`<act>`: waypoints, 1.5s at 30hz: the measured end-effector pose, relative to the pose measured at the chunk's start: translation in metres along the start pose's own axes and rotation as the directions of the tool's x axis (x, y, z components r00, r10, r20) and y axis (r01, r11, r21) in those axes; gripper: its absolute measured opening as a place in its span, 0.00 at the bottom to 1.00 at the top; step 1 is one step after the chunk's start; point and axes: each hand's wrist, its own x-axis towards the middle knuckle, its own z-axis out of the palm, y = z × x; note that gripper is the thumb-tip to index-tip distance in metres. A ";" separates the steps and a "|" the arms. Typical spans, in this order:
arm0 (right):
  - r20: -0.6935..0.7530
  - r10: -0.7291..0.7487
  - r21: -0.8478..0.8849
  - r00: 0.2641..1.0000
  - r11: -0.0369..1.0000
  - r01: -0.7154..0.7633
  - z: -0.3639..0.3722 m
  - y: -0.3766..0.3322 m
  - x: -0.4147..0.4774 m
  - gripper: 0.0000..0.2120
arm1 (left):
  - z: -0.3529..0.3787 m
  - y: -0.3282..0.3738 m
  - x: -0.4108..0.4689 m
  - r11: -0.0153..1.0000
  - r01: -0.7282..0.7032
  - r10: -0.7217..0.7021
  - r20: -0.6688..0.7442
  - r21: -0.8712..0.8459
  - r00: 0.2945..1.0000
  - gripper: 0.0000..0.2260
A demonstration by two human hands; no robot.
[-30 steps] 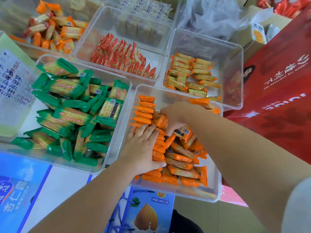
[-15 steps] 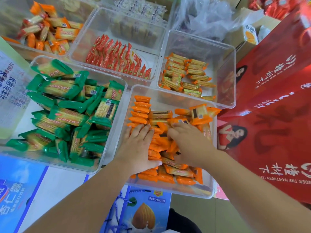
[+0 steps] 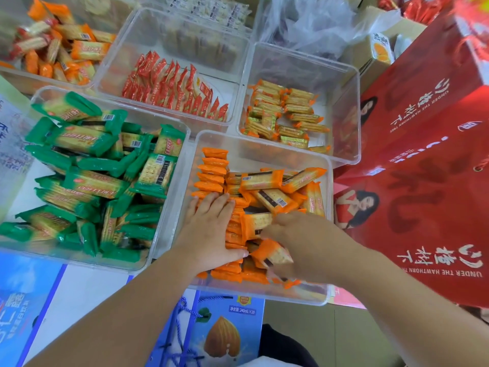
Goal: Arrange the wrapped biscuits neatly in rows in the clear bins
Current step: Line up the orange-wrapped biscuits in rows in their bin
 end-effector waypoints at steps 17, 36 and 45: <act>0.066 0.114 -0.086 0.991 0.990 -0.109 -0.030 0.027 0.190 0.18 | 0.002 -0.002 -0.001 0.997 -0.004 0.002 -0.029 -0.081 1.000 0.47; 0.337 0.130 0.164 0.933 0.967 -0.194 -0.028 0.039 0.183 0.35 | 0.002 -0.001 -0.001 0.998 -0.044 0.043 -0.015 -0.046 0.999 0.47; 0.066 0.000 0.097 0.998 0.995 -0.006 -0.022 0.049 0.163 0.20 | 0.004 -0.002 -0.001 0.998 -0.043 0.043 -0.022 -0.036 0.999 0.47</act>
